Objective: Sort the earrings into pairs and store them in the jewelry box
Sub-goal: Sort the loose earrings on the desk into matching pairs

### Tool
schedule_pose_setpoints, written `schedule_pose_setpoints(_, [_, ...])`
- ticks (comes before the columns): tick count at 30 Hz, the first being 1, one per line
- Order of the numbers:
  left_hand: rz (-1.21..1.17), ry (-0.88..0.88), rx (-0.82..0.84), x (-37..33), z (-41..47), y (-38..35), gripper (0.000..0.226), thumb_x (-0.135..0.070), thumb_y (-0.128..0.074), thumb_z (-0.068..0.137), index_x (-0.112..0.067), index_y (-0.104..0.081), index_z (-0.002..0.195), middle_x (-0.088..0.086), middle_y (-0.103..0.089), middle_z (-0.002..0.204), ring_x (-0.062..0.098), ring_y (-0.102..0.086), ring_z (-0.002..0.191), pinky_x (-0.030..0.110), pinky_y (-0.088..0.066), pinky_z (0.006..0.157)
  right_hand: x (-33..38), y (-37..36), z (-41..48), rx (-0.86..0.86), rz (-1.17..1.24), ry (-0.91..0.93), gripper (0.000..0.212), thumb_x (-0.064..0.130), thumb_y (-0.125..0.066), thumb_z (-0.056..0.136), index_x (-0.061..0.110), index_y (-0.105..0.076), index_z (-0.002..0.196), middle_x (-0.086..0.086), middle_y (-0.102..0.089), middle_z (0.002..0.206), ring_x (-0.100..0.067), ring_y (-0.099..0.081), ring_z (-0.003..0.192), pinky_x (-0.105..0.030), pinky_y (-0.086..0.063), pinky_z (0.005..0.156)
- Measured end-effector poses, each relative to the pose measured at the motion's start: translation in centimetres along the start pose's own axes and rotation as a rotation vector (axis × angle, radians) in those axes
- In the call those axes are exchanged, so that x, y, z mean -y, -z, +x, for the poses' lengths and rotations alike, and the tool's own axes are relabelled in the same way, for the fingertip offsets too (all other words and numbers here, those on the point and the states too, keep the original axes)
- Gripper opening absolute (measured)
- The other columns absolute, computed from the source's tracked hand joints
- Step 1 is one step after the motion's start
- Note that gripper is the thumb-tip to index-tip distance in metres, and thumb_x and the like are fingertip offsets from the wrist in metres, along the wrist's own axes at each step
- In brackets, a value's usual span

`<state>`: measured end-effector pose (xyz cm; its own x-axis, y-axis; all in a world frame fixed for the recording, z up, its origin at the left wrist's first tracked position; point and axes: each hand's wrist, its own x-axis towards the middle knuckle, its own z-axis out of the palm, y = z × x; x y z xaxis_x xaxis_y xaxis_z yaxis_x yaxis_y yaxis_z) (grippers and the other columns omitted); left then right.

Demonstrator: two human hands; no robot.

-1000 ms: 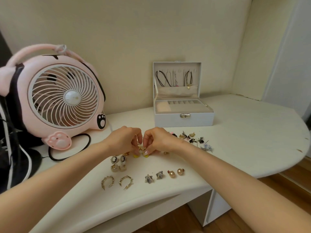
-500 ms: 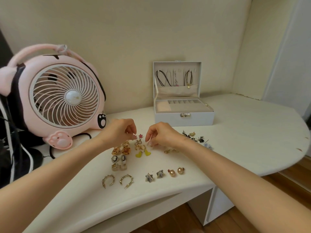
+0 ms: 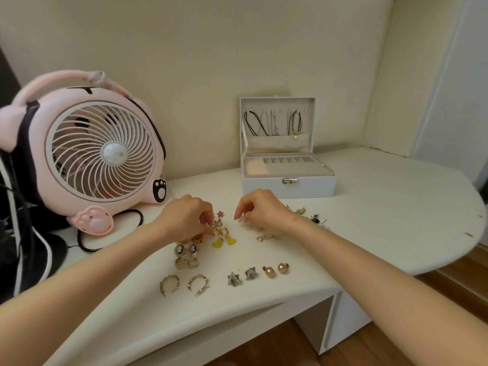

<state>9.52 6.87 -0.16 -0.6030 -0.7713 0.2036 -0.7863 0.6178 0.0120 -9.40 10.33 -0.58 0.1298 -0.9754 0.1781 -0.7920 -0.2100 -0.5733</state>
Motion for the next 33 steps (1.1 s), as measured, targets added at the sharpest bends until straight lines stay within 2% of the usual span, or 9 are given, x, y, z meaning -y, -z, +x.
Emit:
schedule_pose_setpoints(2, [-0.009, 0.001, 0.039, 0.3, -0.1, -0.2, 0.017, -0.036, -0.067, 0.08, -0.024, -0.065, 0.093, -0.011, -0.059, 0.086, 0.011, -0.05, 0.087, 0.029, -0.044, 0.072, -0.5, 0.4, -0.2, -0.007, 0.004, -0.01, 0.012, 0.003, -0.068, 0.081, 0.009, -0.074, 0.09, -0.002, -0.066, 0.082, -0.005, -0.055, 0.07, -0.008, -0.041, 0.059])
schedule_pose_setpoints(5, [-0.013, -0.002, 0.07, 0.4, -0.2, -0.3, 0.016, -0.034, -0.068, 0.08, -0.025, -0.066, 0.092, -0.011, -0.066, 0.091, 0.011, -0.054, 0.089, 0.032, -0.048, 0.076, -1.2, 0.9, -0.7, -0.022, 0.012, -0.022, 0.012, 0.003, -0.065, 0.083, 0.009, -0.074, 0.09, 0.003, -0.064, 0.079, 0.0, -0.054, 0.068, -0.007, -0.041, 0.06])
schedule_pose_setpoints(7, [-0.015, -0.011, 0.054, 0.2, -0.2, -0.2, 0.018, -0.036, -0.068, 0.08, -0.024, -0.065, 0.092, -0.011, -0.063, 0.087, 0.01, -0.052, 0.085, 0.029, -0.046, 0.069, -1.7, 1.3, -0.9, -0.036, 0.011, -0.024, 0.012, 0.004, -0.065, 0.083, 0.009, -0.074, 0.09, 0.003, -0.064, 0.079, -0.002, -0.055, 0.067, -0.008, -0.043, 0.061])
schedule_pose_setpoints(10, [-0.044, -0.025, -0.017, -0.6, -0.1, 0.0, 0.02, -0.038, -0.066, 0.081, -0.023, -0.063, 0.094, -0.015, -0.054, 0.082, 0.009, -0.046, 0.081, 0.025, -0.034, 0.061, -2.5, 2.0, -1.2, -0.057, 0.017, -0.034, 0.01, 0.004, -0.066, 0.082, 0.009, -0.073, 0.087, -0.001, -0.066, 0.077, -0.012, -0.06, 0.069, -0.018, -0.048, 0.066])
schedule_pose_setpoints(13, [-0.081, -0.077, -0.085, -2.0, 0.3, 0.1, 0.019, -0.037, -0.064, 0.083, -0.023, -0.063, 0.096, -0.014, -0.056, 0.085, 0.009, -0.046, 0.08, 0.024, -0.035, 0.063, -3.2, 2.7, -1.6, -0.063, 0.025, -0.046, 0.01, 0.003, -0.067, 0.081, 0.01, -0.073, 0.085, -0.001, -0.069, 0.077, -0.006, -0.06, 0.068, -0.014, -0.044, 0.063])
schedule_pose_setpoints(18, [-0.139, -0.127, -0.06, -4.2, 1.3, -0.4, 0.016, -0.035, -0.064, 0.084, -0.023, -0.062, 0.094, -0.017, -0.052, 0.081, 0.009, -0.043, 0.081, 0.026, -0.034, 0.065, -4.0, 3.7, -2.2, -0.073, 0.002, -0.076, 0.012, 0.004, -0.066, 0.083, 0.012, -0.074, 0.087, 0.001, -0.068, 0.086, 0.0, -0.055, 0.07, -0.01, -0.042, 0.063])
schedule_pose_setpoints(22, [-0.163, -0.137, -0.026, -5.3, 1.9, -0.9, 0.014, -0.035, -0.064, 0.084, -0.023, -0.062, 0.091, -0.018, -0.052, 0.081, 0.008, -0.043, 0.08, 0.02, -0.032, 0.059, -4.4, 4.1, -2.9, -0.067, -0.031, -0.079, 0.014, 0.005, -0.066, 0.082, 0.015, -0.075, 0.088, 0.002, -0.067, 0.085, -0.001, -0.054, 0.069, -0.012, -0.044, 0.065])
schedule_pose_setpoints(28, [-0.159, -0.115, -0.033, -7.3, 3.2, -1.4, 0.014, -0.033, -0.059, 0.087, -0.02, -0.061, 0.093, -0.009, -0.062, 0.092, 0.01, -0.045, 0.081, 0.025, -0.034, 0.067, -4.4, 4.0, -2.9, -0.078, -0.03, -0.068, 0.013, 0.008, -0.067, 0.082, 0.017, -0.075, 0.086, 0.017, -0.059, 0.073, 0.004, -0.051, 0.064, -0.012, -0.038, 0.06])
schedule_pose_setpoints(33, [-0.256, -0.186, 0.077, -7.5, 3.1, -1.1, 0.011, -0.03, -0.066, 0.082, -0.023, -0.066, 0.091, -0.017, -0.055, 0.08, 0.009, -0.05, 0.081, 0.028, -0.044, 0.073, -4.7, 4.2, -2.7, -0.051, -0.054, -0.064, 0.015, 0.008, -0.068, 0.08, 0.019, -0.075, 0.085, 0.012, -0.063, 0.077, 0.002, -0.051, 0.065, -0.017, -0.042, 0.066])
